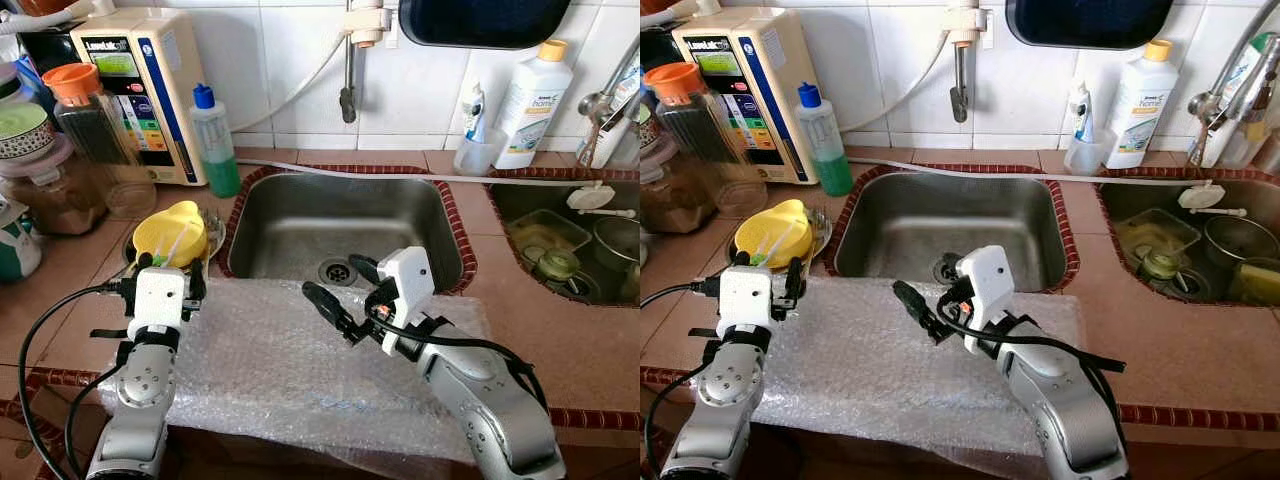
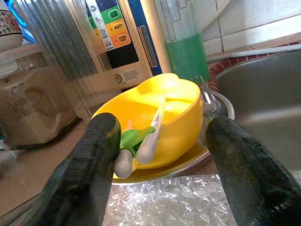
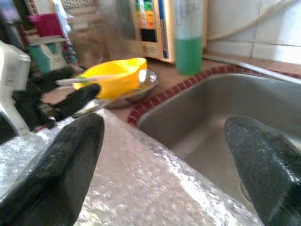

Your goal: Kitchen organization

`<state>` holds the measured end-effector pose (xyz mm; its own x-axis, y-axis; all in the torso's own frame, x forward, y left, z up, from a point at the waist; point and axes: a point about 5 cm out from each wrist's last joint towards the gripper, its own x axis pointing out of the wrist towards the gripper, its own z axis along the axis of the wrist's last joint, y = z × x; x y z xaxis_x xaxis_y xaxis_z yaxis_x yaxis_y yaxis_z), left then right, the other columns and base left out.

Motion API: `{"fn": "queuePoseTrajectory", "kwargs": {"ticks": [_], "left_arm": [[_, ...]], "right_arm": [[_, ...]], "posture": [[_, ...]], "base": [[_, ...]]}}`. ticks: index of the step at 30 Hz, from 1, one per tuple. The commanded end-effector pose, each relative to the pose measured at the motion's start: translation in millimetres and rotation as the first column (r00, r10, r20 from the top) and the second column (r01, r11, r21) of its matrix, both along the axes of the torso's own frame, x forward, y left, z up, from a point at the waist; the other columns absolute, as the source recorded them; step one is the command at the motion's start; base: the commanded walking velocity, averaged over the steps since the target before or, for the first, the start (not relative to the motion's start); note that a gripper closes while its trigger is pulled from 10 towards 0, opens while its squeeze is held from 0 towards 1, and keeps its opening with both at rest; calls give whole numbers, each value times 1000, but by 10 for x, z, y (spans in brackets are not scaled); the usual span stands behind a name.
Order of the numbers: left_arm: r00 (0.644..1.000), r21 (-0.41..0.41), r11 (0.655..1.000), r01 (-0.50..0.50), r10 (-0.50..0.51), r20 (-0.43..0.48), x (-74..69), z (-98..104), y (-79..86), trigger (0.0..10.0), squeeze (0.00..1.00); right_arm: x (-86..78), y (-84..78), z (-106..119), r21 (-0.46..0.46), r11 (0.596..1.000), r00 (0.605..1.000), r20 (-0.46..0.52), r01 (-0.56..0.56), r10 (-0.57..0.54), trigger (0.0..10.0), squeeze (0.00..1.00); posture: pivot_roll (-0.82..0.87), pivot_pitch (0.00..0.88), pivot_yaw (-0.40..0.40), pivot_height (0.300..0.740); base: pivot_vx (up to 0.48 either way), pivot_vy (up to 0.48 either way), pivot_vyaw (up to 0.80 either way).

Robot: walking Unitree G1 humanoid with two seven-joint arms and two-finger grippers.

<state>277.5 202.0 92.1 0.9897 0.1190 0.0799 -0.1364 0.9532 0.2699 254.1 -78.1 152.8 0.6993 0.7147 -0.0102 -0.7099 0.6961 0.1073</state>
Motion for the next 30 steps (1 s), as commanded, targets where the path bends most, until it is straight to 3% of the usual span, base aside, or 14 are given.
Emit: {"fn": "queuePoseTrajectory", "kwargs": {"ticks": [1,7,9,21,24,30], "left_arm": [[1000,4,1000,3,-3,5,18,11,11,1176,0],[1000,2,1000,5,-5,4,28,10,8,863,0],[1000,2,1000,6,-6,5,35,10,5,0,0],[1000,31,999,-20,20,12,43,21,29,0,0],[999,37,999,-27,27,20,45,31,33,0,0],[999,45,998,-33,32,32,53,54,32,0,0]], "right_arm": [[-49,26,54,16,999,999,11,-42,42,10000,0],[-91,40,75,38,996,996,13,-85,85,10000,0],[-99,35,96,57,993,995,8,-100,100,10000,0],[-97,20,124,84,989,993,0,-119,120,10000,0],[-60,-27,152,112,987,992,-17,-119,122,10000,0],[22,-129,229,83,985,988,16,-152,151,10000,0]], "posture": [[16,0,60,740],[13,0,61,740],[12,0,62,740],[15,0,58,740],[16,0,56,740],[22,0,55,740]], "base": [[0,0,0],[0,0,0],[0,0,0],[0,0,0],[0,0,0],[0,0,0]]}}
